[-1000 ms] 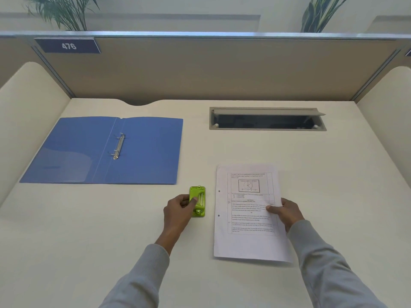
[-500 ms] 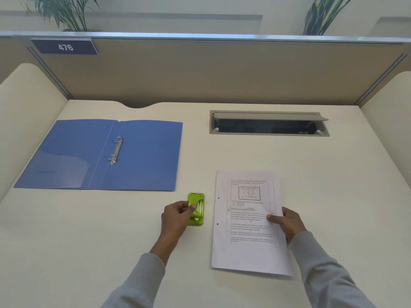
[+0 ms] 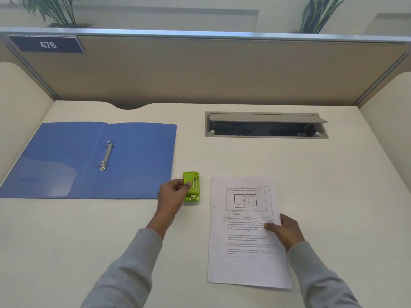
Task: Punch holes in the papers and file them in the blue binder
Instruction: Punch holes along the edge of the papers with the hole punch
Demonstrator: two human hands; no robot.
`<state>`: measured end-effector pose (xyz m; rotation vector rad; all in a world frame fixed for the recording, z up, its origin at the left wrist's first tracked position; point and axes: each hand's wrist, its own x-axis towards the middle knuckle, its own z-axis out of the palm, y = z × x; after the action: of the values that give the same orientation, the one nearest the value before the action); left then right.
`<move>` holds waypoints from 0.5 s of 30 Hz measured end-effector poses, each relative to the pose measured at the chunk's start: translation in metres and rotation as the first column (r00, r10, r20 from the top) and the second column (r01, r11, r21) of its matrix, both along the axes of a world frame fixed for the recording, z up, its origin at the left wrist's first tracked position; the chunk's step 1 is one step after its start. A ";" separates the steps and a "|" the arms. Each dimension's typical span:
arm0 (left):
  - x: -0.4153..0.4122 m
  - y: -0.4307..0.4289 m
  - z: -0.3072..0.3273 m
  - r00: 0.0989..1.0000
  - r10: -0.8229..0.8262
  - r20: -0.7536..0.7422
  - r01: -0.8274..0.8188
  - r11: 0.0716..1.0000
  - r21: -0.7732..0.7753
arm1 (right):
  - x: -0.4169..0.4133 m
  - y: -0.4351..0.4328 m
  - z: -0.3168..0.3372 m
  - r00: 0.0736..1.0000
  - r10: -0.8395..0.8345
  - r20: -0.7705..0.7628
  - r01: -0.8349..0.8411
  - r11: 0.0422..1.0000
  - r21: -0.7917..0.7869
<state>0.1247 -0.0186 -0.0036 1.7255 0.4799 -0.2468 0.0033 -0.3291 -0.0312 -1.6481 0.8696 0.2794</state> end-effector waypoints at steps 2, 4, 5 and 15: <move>0.006 -0.002 0.000 1.000 -0.002 0.011 0.002 1.000 0.009 | 0.001 0.001 0.001 1.000 0.011 0.006 -0.011 1.000 -0.022; 0.011 -0.003 -0.002 1.000 -0.006 0.016 0.006 1.000 0.021 | 0.001 0.002 0.002 1.000 0.019 0.004 -0.019 0.999 -0.029; 0.013 -0.003 -0.003 1.000 -0.009 0.016 0.008 1.000 0.018 | 0.001 0.002 0.003 1.000 0.021 0.004 -0.021 0.999 -0.029; 0.060 -0.003 -0.012 1.000 -0.012 -0.010 0.012 0.999 0.044 | 0.000 0.003 0.005 1.000 0.023 -0.015 -0.023 0.999 -0.031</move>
<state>0.1851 -0.0220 -0.0158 1.7709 0.4854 -0.2548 0.0028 -0.3262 -0.0265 -1.6879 0.8704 0.2949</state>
